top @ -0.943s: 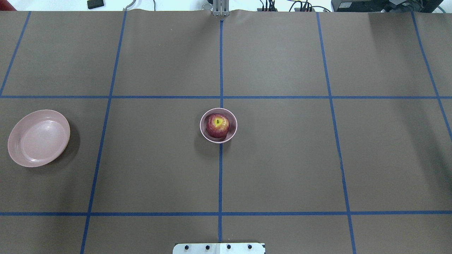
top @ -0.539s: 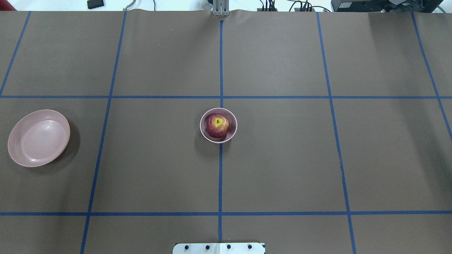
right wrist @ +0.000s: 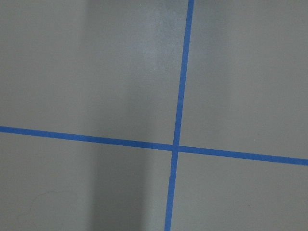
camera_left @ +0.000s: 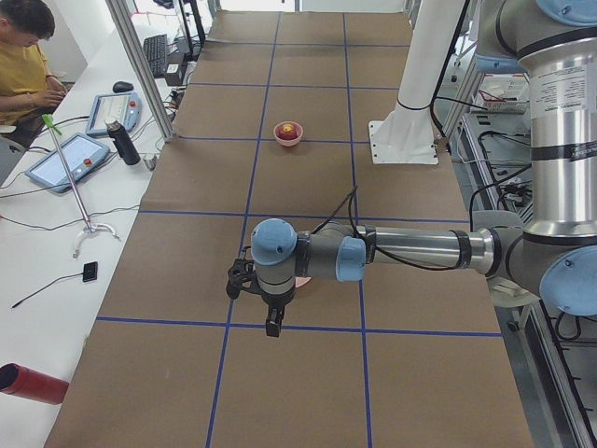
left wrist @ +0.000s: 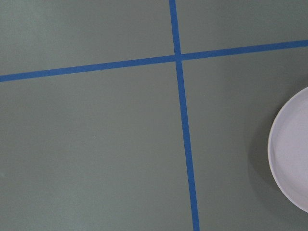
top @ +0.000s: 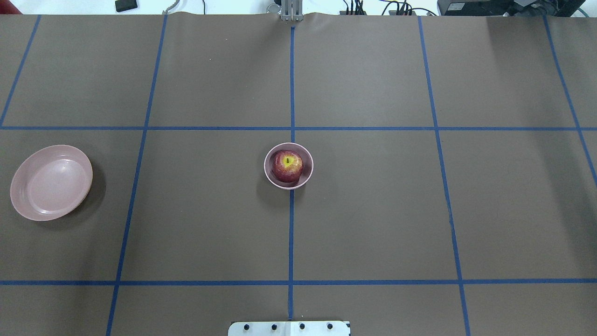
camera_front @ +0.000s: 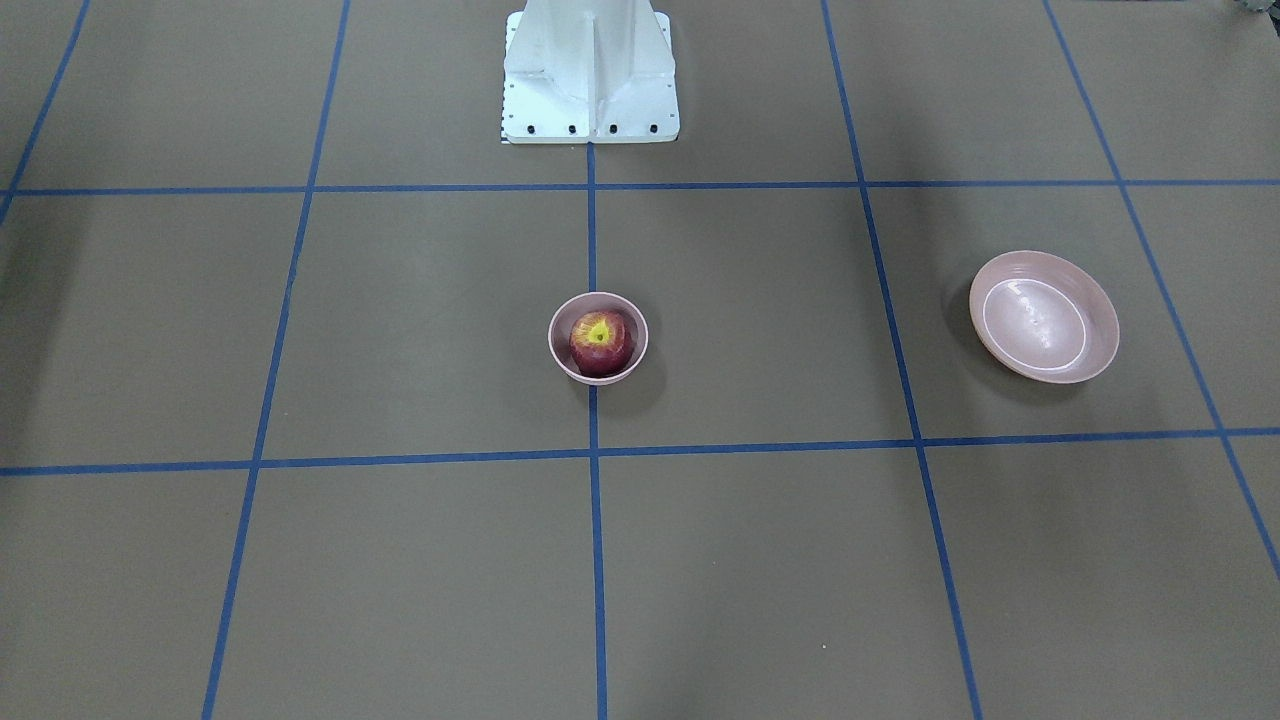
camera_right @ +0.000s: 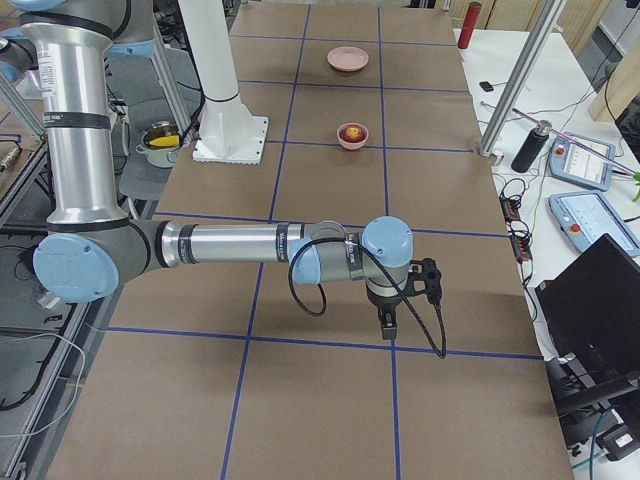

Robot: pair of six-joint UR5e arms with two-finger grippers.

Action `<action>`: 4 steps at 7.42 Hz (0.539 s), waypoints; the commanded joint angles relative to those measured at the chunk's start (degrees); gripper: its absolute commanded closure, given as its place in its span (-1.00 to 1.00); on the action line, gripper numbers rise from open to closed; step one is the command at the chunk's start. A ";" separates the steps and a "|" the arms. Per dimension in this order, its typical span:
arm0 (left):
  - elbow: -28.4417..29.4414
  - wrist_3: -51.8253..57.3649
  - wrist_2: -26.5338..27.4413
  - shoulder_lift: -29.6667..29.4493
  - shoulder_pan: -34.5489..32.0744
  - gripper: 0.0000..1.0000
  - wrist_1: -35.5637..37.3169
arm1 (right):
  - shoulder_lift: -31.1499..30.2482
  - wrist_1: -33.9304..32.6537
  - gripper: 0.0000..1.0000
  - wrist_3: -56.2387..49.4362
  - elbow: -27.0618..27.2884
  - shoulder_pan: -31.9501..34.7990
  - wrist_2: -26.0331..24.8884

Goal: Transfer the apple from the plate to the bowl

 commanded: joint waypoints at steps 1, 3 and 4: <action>-0.49 0.08 -0.01 -0.21 0.09 -0.96 -0.24 | -0.78 0.09 -1.00 0.05 0.12 0.12 -0.76; -0.58 0.08 0.08 -0.21 0.09 -0.96 -0.41 | -0.87 0.10 -1.00 0.14 0.03 0.03 -0.41; -0.58 0.08 0.08 -0.13 0.09 -0.96 -0.76 | -0.78 0.18 -1.00 0.31 -0.05 0.03 -0.32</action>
